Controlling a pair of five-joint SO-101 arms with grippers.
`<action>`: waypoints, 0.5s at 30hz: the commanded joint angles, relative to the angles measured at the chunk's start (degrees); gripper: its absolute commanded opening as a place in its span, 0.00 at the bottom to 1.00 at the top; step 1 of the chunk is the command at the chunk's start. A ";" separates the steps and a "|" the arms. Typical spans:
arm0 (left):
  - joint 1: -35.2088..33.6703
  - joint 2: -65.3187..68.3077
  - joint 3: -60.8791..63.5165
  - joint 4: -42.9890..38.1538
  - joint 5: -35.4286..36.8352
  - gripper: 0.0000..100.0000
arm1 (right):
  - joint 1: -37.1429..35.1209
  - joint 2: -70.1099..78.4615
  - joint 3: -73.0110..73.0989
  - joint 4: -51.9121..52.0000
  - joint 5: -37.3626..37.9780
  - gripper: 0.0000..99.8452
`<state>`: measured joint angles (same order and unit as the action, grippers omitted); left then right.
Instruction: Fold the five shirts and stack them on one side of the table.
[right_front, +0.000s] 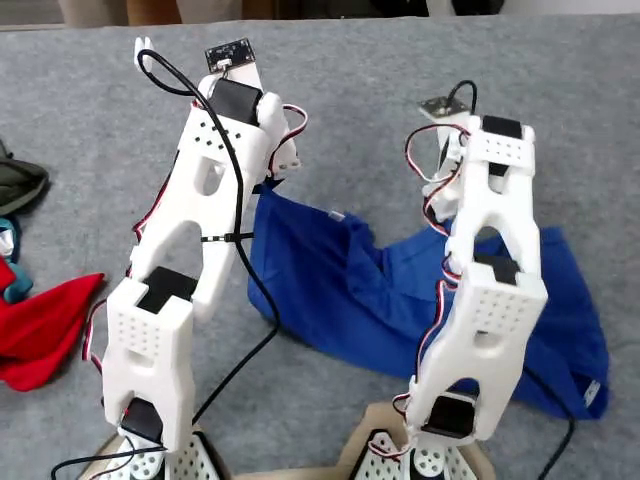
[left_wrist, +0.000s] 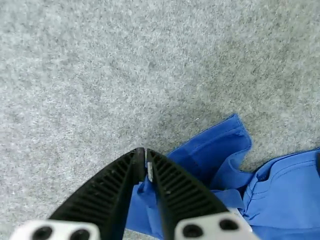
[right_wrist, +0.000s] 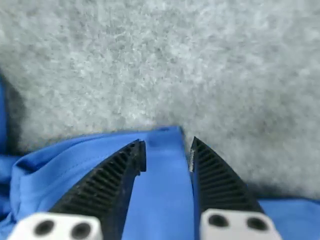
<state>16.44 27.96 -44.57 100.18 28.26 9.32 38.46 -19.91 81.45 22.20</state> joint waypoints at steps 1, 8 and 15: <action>0.35 -2.59 0.09 0.62 -0.09 0.02 | 0.31 2.95 -4.44 -0.53 -0.62 0.16; 0.35 -2.59 0.09 0.62 -0.09 0.02 | 0.31 6.37 -9.19 2.99 -0.62 0.16; 0.35 -2.59 0.09 0.62 -0.09 0.02 | 0.48 7.43 -10.33 5.19 -0.62 0.00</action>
<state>16.44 27.96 -44.57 100.18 28.26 9.76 45.85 -28.97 85.23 22.20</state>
